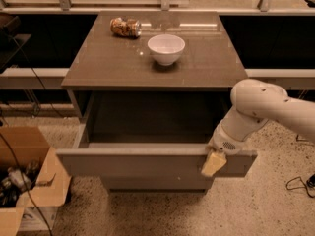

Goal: Open top drawer

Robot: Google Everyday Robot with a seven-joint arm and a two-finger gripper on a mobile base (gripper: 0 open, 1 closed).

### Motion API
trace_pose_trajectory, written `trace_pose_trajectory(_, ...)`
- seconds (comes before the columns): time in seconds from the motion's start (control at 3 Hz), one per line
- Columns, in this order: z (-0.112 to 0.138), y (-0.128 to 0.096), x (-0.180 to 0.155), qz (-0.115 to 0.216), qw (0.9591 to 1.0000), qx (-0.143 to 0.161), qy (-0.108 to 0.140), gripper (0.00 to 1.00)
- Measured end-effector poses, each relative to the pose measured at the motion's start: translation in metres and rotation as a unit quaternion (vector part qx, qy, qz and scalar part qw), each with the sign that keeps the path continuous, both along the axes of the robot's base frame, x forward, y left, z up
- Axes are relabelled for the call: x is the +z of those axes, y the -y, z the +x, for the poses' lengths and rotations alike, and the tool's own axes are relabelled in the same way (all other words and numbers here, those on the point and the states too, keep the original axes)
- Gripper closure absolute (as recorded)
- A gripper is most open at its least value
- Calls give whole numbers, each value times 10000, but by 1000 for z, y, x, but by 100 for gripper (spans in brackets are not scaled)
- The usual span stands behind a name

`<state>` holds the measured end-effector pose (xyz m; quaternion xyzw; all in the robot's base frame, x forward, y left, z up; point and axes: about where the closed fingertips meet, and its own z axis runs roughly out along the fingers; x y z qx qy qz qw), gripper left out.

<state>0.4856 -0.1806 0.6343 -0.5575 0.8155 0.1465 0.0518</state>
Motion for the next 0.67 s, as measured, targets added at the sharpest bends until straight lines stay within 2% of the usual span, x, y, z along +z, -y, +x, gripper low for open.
trace_pose_trajectory(0.33,-3,1,-1,13,10000,-59,-34,0)
trace_pose_trajectory(0.67,-56,13,-15,148,9968,-679,-389,0)
